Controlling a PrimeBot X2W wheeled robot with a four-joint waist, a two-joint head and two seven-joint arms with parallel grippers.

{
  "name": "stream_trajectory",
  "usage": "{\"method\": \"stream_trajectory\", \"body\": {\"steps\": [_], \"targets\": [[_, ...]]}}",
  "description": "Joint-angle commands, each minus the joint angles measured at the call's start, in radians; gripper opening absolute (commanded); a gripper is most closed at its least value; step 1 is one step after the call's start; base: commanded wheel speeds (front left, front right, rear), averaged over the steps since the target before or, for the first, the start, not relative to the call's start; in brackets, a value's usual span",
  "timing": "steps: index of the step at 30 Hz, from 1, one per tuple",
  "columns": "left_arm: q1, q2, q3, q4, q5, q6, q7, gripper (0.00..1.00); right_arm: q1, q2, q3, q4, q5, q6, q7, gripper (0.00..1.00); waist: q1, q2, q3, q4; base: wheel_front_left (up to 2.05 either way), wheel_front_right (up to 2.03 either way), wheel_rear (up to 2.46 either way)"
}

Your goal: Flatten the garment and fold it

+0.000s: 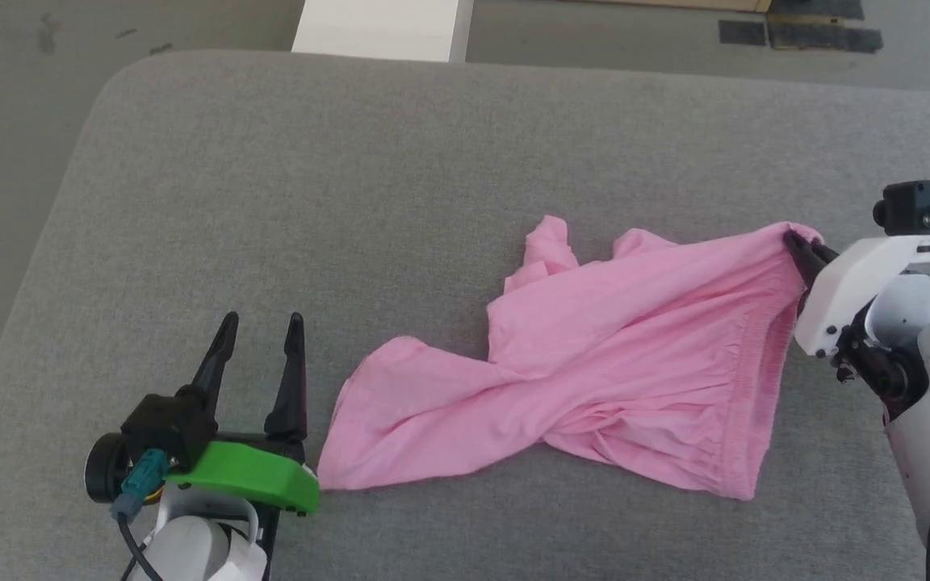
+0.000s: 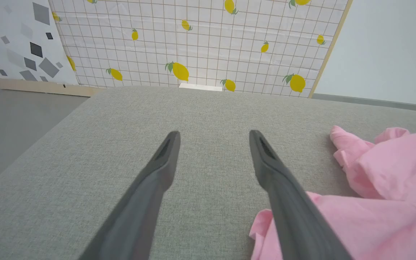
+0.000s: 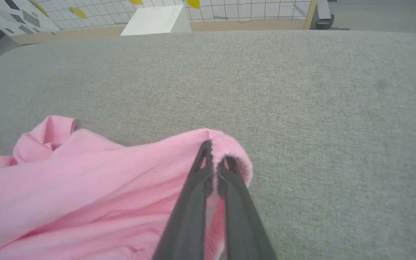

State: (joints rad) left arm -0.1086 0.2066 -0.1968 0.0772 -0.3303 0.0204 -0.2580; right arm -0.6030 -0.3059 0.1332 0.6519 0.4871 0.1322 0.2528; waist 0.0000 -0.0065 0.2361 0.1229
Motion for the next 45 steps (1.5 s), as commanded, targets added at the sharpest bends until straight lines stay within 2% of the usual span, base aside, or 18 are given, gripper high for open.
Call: {"method": "stream_trajectory", "body": {"steps": [1,2,3,11,16,21,28,34,40,45], "targets": [[-0.014,-0.007,0.009,0.005,0.014,-0.007,-0.004,1.00,-0.002,0.010,-0.005,0.009,-0.006,-0.002,-0.022,0.32,0.0000,0.0065,0.008,0.006,0.00,0.00,0.00],[-0.014,-0.010,0.013,0.008,0.018,-0.009,-0.004,1.00,0.005,0.016,-0.006,0.014,-0.009,-0.002,-0.037,0.95,0.0000,0.0065,0.008,0.007,0.00,0.00,0.00],[-0.014,-0.012,0.016,0.011,0.020,-0.012,-0.004,1.00,0.013,0.019,-0.006,0.018,-0.010,-0.002,-0.051,1.00,0.0000,0.0065,0.007,0.008,0.00,0.00,0.00],[0.016,-0.019,0.042,0.037,0.038,-0.022,-0.004,1.00,0.136,0.035,-0.019,-0.023,-0.044,-0.002,-0.228,1.00,0.0000,0.0065,-0.057,-0.004,0.00,0.00,0.00],[0.054,-0.011,0.055,0.046,0.042,-0.019,-0.004,1.00,0.235,0.059,-0.071,-0.110,-0.097,-0.002,-0.342,1.00,0.0000,0.0065,-0.109,-0.030,0.00,0.00,0.00],[0.085,0.003,0.048,0.063,0.024,-0.033,0.035,1.00,0.344,0.108,-0.117,-0.230,-0.179,-0.002,-0.394,1.00,0.0000,0.0065,-0.148,-0.051,0.00,0.00,0.00],[0.113,0.034,0.029,0.053,-0.036,-0.065,0.229,1.00,0.538,0.194,-0.142,-0.465,-0.287,-0.002,-0.339,1.00,0.0000,0.0065,-0.183,-0.072,0.00,0.00,0.00],[0.152,0.071,-0.006,0.026,-0.094,-0.094,0.428,1.00,0.655,0.223,-0.131,-0.615,-0.302,-0.002,-0.264,1.00,0.0000,0.0065,-0.201,-0.096,0.00,0.00,0.00],[0.183,0.108,-0.032,0.009,-0.148,-0.109,0.594,1.00,0.701,0.237,-0.115,-0.711,-0.314,-0.002,-0.215,1.00,0.0000,0.0065,-0.188,-0.120,0.00,0.00,0.00],[0.161,0.116,-0.046,0.053,-0.170,-0.114,0.657,1.00,0.707,0.242,-0.107,-0.753,-0.320,-0.002,-0.191,1.00,0.0000,0.0065,-0.160,-0.135,0.00,0.00,0.00]]}}
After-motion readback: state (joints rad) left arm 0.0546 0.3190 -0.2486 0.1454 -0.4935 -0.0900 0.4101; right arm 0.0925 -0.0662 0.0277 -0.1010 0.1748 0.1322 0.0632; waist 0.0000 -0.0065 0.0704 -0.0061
